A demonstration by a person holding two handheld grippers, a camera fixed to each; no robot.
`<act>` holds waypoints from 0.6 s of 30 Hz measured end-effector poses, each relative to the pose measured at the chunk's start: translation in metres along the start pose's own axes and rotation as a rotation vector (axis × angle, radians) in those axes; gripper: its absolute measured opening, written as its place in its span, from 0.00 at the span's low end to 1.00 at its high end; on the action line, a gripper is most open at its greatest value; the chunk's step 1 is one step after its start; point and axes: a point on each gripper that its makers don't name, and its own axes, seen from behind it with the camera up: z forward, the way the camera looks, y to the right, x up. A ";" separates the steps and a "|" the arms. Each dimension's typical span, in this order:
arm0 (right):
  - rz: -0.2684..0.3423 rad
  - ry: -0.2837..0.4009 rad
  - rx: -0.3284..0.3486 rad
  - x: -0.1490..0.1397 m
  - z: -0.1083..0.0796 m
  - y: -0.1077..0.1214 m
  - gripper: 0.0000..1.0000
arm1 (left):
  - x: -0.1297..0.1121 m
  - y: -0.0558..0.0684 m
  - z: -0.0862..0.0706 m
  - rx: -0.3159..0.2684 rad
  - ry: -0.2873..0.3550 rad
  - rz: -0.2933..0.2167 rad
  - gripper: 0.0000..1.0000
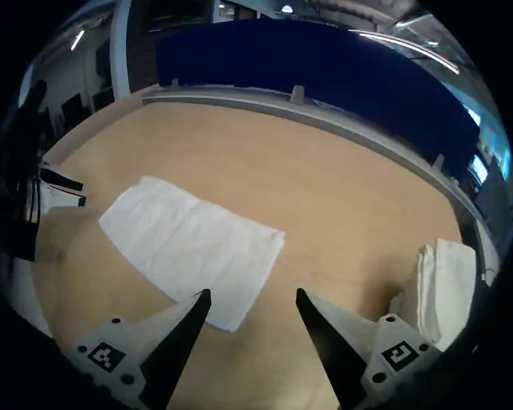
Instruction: Fold towel
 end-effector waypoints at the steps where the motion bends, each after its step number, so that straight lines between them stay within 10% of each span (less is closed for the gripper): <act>1: -0.007 -0.002 0.004 -0.001 0.000 -0.002 0.96 | -0.002 -0.002 -0.002 0.005 0.000 -0.005 0.86; 18: -0.070 -0.049 0.052 -0.020 0.004 -0.018 0.96 | -0.030 -0.025 -0.026 0.058 -0.004 -0.056 0.86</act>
